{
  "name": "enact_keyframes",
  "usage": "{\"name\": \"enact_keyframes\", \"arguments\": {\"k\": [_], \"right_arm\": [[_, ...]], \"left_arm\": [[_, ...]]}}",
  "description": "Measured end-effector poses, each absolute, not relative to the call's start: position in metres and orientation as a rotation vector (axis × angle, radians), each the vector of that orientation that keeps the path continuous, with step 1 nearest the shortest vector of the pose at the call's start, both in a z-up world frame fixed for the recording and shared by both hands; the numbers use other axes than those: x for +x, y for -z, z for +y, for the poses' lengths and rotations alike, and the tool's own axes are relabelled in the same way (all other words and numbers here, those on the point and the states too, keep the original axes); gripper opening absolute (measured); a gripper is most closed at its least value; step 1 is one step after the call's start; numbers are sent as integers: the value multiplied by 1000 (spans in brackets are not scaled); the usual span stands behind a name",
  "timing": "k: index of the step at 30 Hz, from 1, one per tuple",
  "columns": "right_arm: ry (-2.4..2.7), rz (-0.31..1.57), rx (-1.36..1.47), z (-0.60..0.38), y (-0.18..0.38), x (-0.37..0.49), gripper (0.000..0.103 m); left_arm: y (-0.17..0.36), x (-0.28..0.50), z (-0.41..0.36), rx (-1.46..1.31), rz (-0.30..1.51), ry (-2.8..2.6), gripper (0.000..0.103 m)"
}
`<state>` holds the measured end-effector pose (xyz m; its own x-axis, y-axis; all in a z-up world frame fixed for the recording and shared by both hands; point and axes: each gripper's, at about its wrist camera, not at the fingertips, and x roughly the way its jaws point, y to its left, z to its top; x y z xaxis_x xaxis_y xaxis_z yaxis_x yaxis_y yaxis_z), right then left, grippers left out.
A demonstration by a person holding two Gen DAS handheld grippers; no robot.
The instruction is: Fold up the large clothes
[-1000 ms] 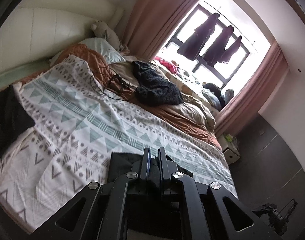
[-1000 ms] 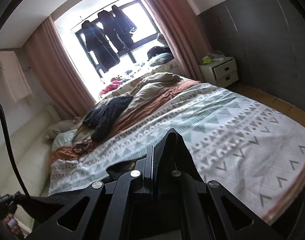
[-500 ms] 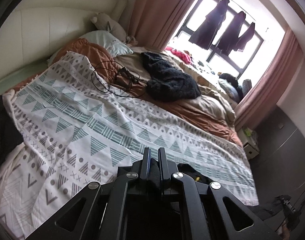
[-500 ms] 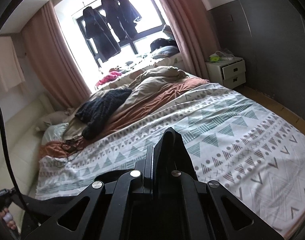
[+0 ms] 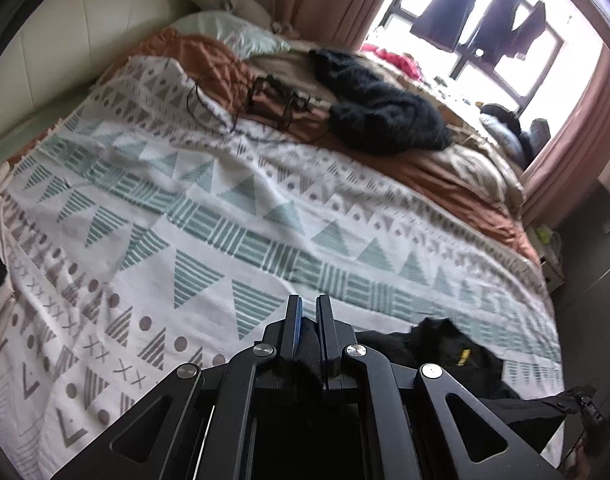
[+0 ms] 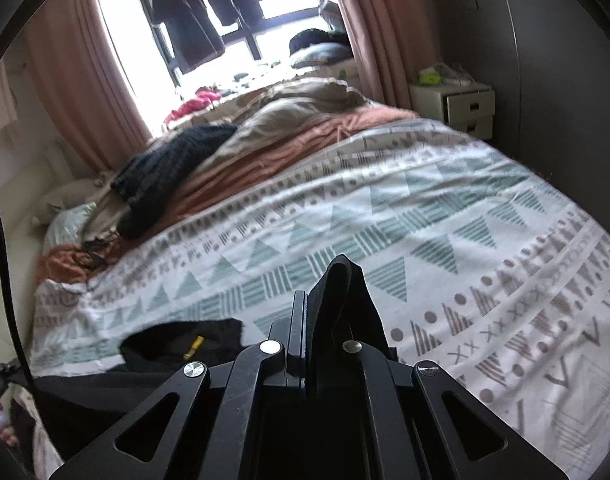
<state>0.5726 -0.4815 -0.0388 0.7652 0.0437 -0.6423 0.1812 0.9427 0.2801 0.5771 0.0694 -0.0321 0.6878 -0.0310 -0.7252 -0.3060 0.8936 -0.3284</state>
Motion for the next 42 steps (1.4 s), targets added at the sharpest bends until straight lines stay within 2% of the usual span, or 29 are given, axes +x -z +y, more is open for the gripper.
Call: {"name": "enact_keyframes", "arguments": {"k": [6,8,9,10,11,12,13,15,24,27,29,32,35,38,40,42], "right_arm": [[70,727,339,-479,69,596,3],[67,739,312,-476,74,604,5],[50,758,308,-474,78,609,9],[31,776,317,-474,81,612,29],[15,787,329,-475,84,614,65],[8,788,331,-476,86,613,79],[9,779,317,-476,87,611,88],[3,779,270,-472,86,604,88],[-3,862,217,-484,96,554,87],[5,879,214,-491,100,536,81],[10,905,227,-498,106,522,73],[28,930,240,-508,115,506,70],[28,966,267,-517,129,491,63],[22,1000,297,-523,144,481,62],[20,1014,318,-526,151,475,62],[7,1020,334,-526,154,472,61]], "left_arm": [[66,598,72,-454,841,-190,8],[73,605,73,-468,856,-178,15],[76,608,75,-485,869,-160,23],[79,609,76,-502,878,-145,35],[80,608,77,-514,881,-135,43],[79,604,79,-522,871,-137,57],[78,601,81,-523,854,-142,65],[75,592,82,-513,834,-155,70],[87,542,84,-440,888,-124,70],[95,523,85,-425,916,-121,70],[101,512,84,-416,938,-109,70],[109,496,82,-395,968,-109,70],[120,481,78,-396,997,-79,67],[130,472,70,-366,1020,-60,64],[138,471,66,-341,1046,-59,51],[143,470,66,-359,1055,-51,47]]}}
